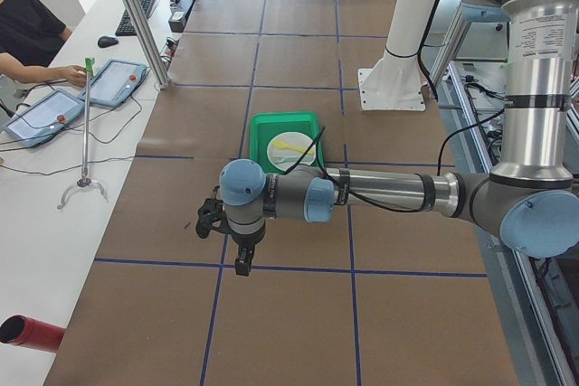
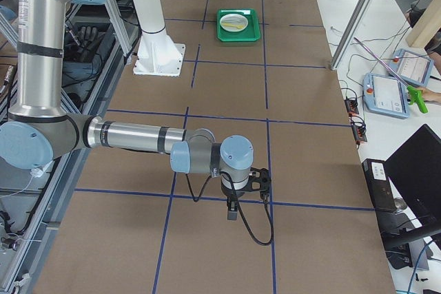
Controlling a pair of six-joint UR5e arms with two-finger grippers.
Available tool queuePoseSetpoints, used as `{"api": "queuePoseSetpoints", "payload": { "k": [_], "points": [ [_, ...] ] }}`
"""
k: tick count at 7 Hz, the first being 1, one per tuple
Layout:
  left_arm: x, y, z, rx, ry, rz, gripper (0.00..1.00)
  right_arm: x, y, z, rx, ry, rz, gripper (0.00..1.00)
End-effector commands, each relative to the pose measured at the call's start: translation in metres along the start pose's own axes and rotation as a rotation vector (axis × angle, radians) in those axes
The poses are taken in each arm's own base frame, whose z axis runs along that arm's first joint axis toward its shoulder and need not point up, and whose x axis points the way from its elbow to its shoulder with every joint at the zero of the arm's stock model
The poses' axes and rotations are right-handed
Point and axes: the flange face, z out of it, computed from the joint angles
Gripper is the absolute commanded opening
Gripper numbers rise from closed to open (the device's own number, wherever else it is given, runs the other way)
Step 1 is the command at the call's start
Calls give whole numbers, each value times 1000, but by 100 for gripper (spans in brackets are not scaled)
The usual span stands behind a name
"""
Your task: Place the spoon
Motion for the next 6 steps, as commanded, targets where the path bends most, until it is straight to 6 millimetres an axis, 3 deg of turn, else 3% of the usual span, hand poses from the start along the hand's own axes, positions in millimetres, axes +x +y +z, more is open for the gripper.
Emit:
{"api": "queuePoseSetpoints", "payload": {
  "k": [1, 4, 5, 6],
  "points": [
    [90, -24, -10, 39, 18, -34, 100, 0, 0, 0, 0, 0, 0, 100],
    [280, -13, 2, -15, 119, -36, 100, 0, 0, 0, 0, 0, 0, 100],
    [338, -25, 15, -15, 119, -25, 100, 0, 0, 0, 0, 0, 0, 100],
    [379, -27, 23, -4, 109, -25, 100, 0, 0, 0, 0, 0, -1, 100]
  ]
}}
